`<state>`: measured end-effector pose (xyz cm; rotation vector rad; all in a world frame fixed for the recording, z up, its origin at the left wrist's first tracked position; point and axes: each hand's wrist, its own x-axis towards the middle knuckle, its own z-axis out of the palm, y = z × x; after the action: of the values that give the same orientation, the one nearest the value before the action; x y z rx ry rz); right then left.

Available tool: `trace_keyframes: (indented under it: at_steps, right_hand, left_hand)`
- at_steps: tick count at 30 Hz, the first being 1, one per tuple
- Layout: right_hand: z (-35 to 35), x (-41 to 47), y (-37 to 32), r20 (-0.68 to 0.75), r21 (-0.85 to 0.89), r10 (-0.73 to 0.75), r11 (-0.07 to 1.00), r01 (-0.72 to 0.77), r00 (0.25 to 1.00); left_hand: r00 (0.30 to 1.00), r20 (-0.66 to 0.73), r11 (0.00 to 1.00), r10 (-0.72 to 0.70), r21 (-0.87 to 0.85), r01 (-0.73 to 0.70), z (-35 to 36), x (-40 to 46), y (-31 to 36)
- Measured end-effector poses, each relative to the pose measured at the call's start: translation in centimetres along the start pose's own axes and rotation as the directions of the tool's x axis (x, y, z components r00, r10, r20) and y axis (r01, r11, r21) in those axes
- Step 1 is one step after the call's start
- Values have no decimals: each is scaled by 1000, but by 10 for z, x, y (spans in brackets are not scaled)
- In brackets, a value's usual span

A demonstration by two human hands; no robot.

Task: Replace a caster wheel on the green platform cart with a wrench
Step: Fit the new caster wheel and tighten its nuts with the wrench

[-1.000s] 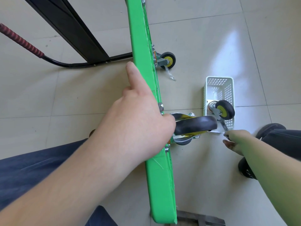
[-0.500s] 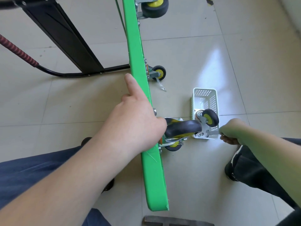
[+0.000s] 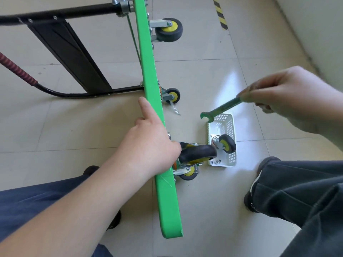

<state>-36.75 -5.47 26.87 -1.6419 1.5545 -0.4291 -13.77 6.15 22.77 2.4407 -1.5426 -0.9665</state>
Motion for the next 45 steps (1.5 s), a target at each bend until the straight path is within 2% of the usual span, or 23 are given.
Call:
trace_keyframes:
  at_steps: [3, 6, 7, 9, 11, 13, 16, 19, 23, 27, 31, 35, 39, 45]
  right_hand:
    - [1, -4, -15, -24, 323, -24, 946, 30, 999]
    - [11, -7, -32, 11, 590, -47, 807, 32, 999]
    - [14, -7, -36, 25, 632, -45, 775, 19, 999]
    - [22, -7, -42, 42, 616, -27, 788, -4, 999]
    - [29, -6, -42, 57, 526, 14, 849, -42, 998]
    - [36, -1, -38, 111, 432, 107, 890, -145, 988]
    - [46, 9, -33, 326, 425, 222, 834, -353, 919]
    - [57, 16, -35, 417, 438, 217, 803, -405, 882]
    - [68, 18, -43, 336, 499, 143, 811, -305, 931]
    - [69, 15, -51, 260, 411, 80, 892, -185, 962]
    - [72, 15, -55, 298, 470, 27, 866, -172, 954]
    - [78, 15, -56, 282, 425, -111, 905, -20, 953]
    - [87, 16, -58, 254, 437, -241, 892, 111, 937]
    - [91, 18, -57, 268, 261, -374, 915, 307, 888]
  left_hand:
    - [1000, -5, 1000, 2, -6, -2, 0, 0, 0]
    - [1000, -5, 1000, -4, -12, 4, -1, -1, -1]
    - [1000, -4, 1000, -4, -10, 4, -1, -1, -1]
    - [1000, -4, 1000, -3, -5, 3, -1, -1, -1]
    - [1000, -8, 1000, -6, -5, 6, 0, -1, -1]
    - [1000, -14, 1000, -6, -11, 6, 0, -1, -2]
    - [1000, -19, 1000, -3, -10, 3, 1, 0, -1]
    - [1000, -26, 1000, -3, 4, 3, 1, 0, -1]
    - [999, -39, 1000, 3, 7, -3, 2, -2, 0]
    - [999, -48, 1000, -1, 9, 2, 1, -1, 0]
    - [999, -51, 1000, -8, 8, 8, 1, -3, 0]
    - [998, -60, 1000, -15, 25, 17, 1, -2, 1]
    - [998, -65, 1000, -20, 16, 21, 2, -2, 1]
    - [998, -48, 999, -38, 26, 39, 2, -2, 1]
